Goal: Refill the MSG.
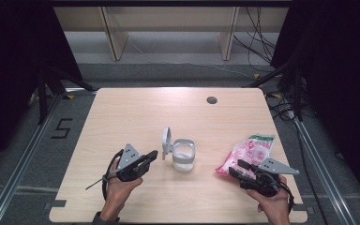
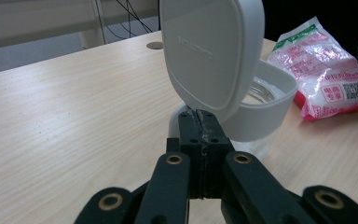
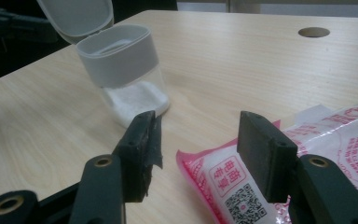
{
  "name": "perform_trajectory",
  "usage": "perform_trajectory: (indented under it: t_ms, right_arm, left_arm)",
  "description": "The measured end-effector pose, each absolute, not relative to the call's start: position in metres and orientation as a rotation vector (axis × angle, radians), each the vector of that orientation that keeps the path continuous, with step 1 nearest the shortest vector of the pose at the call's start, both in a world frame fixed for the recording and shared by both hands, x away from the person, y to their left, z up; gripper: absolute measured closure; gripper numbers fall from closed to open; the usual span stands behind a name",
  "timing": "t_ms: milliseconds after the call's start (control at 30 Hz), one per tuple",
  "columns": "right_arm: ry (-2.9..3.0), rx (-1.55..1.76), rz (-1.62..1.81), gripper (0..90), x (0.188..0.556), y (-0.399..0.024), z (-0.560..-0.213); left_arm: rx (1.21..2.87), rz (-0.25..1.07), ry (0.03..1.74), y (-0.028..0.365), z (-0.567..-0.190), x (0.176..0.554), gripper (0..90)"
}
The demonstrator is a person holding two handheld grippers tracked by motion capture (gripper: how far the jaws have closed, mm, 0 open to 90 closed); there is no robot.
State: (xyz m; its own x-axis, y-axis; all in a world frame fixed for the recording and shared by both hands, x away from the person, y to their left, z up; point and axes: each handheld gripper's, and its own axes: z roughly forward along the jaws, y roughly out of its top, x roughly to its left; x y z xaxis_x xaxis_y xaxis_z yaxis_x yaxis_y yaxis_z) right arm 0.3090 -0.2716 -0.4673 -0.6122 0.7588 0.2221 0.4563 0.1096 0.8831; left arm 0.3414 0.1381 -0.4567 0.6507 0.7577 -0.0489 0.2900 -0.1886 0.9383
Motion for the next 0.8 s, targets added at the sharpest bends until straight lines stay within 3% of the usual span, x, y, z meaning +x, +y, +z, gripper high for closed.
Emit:
perform_trajectory:
  t_ms: [800]
  right_arm:
    - [2.161, 1.128, 1.498, 43.2, 0.307, -0.263, -0.474]
  left_arm:
    - [1.751, 0.508, 0.815, 0.130, -0.442, 0.356, 89.4]
